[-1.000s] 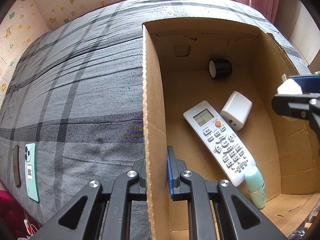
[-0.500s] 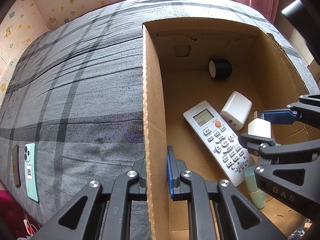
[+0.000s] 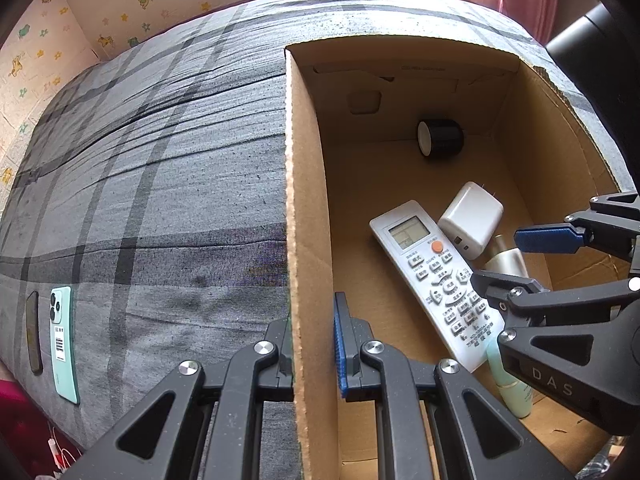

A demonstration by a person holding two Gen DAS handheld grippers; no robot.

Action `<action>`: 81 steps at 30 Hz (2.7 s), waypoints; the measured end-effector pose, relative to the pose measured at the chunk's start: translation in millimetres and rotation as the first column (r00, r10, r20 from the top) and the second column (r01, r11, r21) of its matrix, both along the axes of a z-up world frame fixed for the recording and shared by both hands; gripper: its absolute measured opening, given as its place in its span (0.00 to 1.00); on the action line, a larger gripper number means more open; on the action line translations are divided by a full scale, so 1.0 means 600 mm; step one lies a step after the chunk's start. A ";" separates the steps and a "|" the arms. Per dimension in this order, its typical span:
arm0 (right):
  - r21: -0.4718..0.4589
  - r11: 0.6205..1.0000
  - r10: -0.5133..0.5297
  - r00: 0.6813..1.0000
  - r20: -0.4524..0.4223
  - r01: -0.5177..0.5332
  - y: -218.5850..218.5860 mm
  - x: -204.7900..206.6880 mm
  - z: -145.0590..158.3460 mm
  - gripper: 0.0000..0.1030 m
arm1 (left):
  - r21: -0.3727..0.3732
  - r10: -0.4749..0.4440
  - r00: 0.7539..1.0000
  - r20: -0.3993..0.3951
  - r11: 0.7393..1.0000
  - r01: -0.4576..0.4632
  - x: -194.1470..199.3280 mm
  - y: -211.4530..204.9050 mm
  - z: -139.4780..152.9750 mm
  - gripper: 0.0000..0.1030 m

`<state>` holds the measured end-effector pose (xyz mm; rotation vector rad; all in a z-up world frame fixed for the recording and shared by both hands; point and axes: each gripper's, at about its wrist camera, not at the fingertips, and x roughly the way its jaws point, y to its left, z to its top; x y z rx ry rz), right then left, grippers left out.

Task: Organize rigid objects
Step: 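Open the right gripper to set the plug beside the charger, then move the right gripper back over the keys on the bed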

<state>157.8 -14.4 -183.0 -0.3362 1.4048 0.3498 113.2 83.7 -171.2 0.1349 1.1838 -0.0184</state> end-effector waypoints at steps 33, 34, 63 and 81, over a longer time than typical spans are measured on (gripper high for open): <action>0.058 0.997 -0.069 0.975 0.213 0.058 -0.096 -0.022 0.166 0.95 | 0.002 0.001 1.000 -0.004 1.000 -0.001 0.001 0.001 0.000 0.14; 0.058 0.996 -0.078 0.973 0.216 0.067 -0.104 -0.020 0.169 0.96 | 0.002 0.000 1.000 -0.004 1.000 0.000 0.001 0.001 0.001 0.14; 0.029 0.930 -0.367 0.922 0.120 0.367 -0.343 0.066 0.041 0.97 | 0.015 -0.004 1.000 -0.003 1.000 0.004 0.002 -0.003 0.000 0.14; -0.005 0.911 -0.413 0.911 -0.001 0.413 -0.360 0.109 -0.093 0.97 | 0.017 -0.005 1.000 -0.006 1.000 0.005 0.000 -0.004 -0.003 0.14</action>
